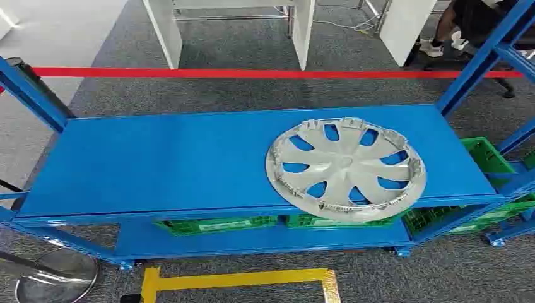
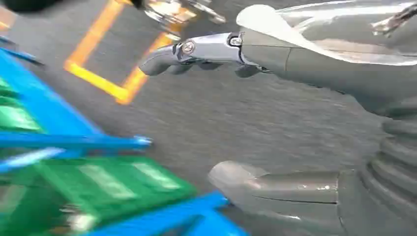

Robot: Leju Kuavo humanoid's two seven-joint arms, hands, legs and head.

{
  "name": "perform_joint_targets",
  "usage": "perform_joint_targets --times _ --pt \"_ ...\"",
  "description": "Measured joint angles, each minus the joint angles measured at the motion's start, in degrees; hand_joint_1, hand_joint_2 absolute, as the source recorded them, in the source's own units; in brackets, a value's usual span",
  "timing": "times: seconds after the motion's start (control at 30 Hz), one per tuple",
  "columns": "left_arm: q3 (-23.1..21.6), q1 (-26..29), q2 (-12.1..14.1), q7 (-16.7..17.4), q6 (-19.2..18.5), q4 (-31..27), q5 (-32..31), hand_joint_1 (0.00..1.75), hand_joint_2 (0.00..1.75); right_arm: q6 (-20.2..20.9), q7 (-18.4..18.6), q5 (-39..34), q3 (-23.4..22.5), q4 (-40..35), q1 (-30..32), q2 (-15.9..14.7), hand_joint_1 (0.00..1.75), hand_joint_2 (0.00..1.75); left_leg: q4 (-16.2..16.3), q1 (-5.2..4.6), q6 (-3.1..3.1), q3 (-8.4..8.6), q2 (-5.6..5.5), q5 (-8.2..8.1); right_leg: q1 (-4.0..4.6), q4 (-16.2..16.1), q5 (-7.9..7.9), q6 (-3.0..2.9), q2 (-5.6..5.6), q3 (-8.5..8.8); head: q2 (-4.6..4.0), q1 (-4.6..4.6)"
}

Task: Take the parts from the cabinet and place them on the table.

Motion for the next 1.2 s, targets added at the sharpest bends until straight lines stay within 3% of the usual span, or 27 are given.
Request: perform_joint_targets --times 0.33,0.67,1.0,1.2 --pt "2.8 -0.7 -0.1 -0.7 1.6 0.8 -2.8 0.0 1.75 -3.7 -4.0 8.4 -2.3 -18.8 2.1 1.6 0.0 1.75 0.0 0.0 0.0 0.01 0.0 0.0 0.0 0.0 0.0 0.0 0.0 0.0 0.0 -0.02" --pt "4.5 -1.0 0.0 -0.8 2.0 1.4 -4.7 0.0 1.75 -4.6 -5.1 27.3 -0.6 -28.9 6.9 2.9 0.0 1.75 0.0 0.0 0.03 -0.02 -0.02 -0.03 0.0 0.0 -0.01 0.0 -0.01 -0.01 0.0 -0.02" --pt "5.1 -1.4 0.4 -0.2 1.3 1.9 -7.5 0.0 1.75 1.8 -2.7 46.1 -0.5 -33.5 8.8 3.2 0.0 1.75 0.0 0.0 0.03 -0.01 -0.01 -0.03 0.0 0.0 -0.01 0.0 -0.01 -0.02 0.0 -0.02" --pt "5.1 -2.1 0.5 0.4 0.5 2.1 -10.0 0.0 1.75 9.9 -1.2 58.1 -3.2 -35.6 8.7 3.2 0.0 1.75 0.0 0.0 0.03 -0.02 -0.01 -0.03 -0.01 0.0 -0.01 0.0 -0.01 -0.03 0.0 -0.02"
